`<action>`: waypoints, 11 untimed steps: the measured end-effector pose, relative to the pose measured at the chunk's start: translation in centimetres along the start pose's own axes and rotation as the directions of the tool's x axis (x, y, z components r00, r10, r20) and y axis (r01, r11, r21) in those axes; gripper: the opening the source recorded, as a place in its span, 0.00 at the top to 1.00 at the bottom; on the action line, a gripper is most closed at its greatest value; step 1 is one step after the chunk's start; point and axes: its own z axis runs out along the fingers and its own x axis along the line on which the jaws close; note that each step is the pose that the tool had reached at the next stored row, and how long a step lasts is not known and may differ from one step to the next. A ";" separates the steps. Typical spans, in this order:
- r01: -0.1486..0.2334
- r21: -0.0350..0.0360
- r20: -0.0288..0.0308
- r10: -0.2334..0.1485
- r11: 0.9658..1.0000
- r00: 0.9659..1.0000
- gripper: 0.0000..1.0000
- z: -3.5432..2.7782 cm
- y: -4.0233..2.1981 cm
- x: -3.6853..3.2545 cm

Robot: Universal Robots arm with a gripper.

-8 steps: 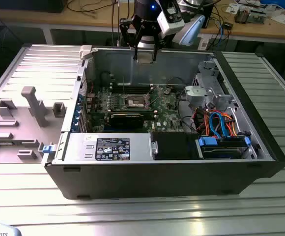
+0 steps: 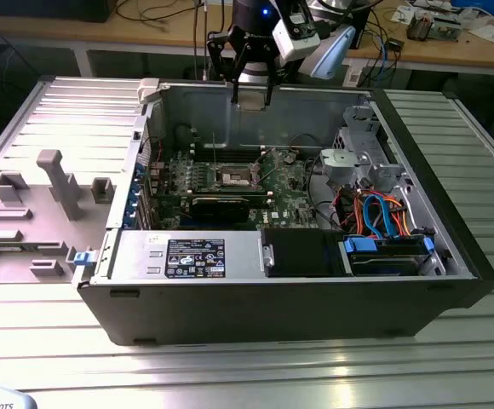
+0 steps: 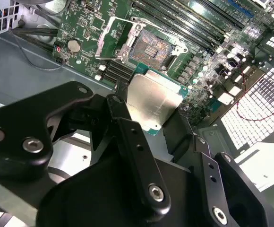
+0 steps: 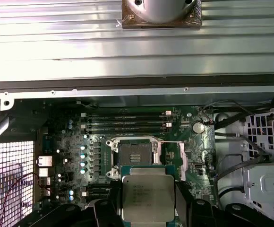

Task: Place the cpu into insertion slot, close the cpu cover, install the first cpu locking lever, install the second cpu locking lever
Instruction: 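Place the cpu into insertion slot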

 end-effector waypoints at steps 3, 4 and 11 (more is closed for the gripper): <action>0.000 0.000 0.000 0.000 1.000 1.000 0.46 0.00 0.00 0.00; -0.001 0.000 0.000 0.001 1.000 1.000 0.46 0.00 0.00 0.00; -0.057 -0.001 0.005 0.057 0.998 0.998 0.46 0.08 -0.01 0.00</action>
